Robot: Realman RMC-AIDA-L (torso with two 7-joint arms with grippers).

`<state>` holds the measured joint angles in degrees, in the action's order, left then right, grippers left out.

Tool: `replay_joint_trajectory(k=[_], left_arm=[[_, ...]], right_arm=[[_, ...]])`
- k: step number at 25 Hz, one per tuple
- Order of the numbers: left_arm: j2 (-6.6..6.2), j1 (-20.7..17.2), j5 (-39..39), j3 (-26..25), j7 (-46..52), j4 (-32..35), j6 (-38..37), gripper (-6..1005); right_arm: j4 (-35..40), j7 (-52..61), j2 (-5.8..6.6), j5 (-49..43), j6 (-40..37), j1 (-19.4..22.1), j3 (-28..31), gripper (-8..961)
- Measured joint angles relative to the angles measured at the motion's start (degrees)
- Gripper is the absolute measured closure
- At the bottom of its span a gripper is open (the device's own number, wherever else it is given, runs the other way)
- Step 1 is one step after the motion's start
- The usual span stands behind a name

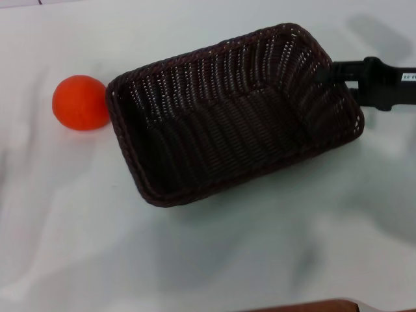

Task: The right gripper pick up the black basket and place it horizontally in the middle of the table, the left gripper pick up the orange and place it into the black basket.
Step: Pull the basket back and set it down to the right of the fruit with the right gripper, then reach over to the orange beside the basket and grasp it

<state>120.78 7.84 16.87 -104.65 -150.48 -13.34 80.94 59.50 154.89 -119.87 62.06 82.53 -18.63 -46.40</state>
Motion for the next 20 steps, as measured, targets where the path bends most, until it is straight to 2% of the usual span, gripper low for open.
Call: replay_joint_trajectory(k=[6, 12, 15, 17, 20], left_arm=[[-0.16, 0.92, 1.09, 0.28, 0.83, -0.02, -1.23, 124], [-0.55, 2.41, 3.58, 0.54, 3.7, -0.11, -3.49, 139], [-1.95, 3.74, 7.9, 0.6, 9.71, -0.14, -6.53, 147], [-3.62, 5.62, 13.61, 0.86, 15.75, -0.16, -9.62, 152], [-4.61, 7.54, 17.95, 1.21, 18.71, -0.33, -12.76, 160]], right_arm=[[-0.28, 0.13, -0.01, 0.06, 3.9, 0.8, -0.1, 343], [-0.13, -0.78, 0.21, -0.28, 4.96, 2.44, 1.2, 342], [0.56, -3.19, 0.68, 0.09, 6.11, 3.23, 6.5, 343], [0.65, -5.6, 1.03, 0.13, 7.86, 3.39, 11.55, 343], [0.68, -9.54, 1.19, 0.59, 10.43, 3.06, 18.68, 343]])
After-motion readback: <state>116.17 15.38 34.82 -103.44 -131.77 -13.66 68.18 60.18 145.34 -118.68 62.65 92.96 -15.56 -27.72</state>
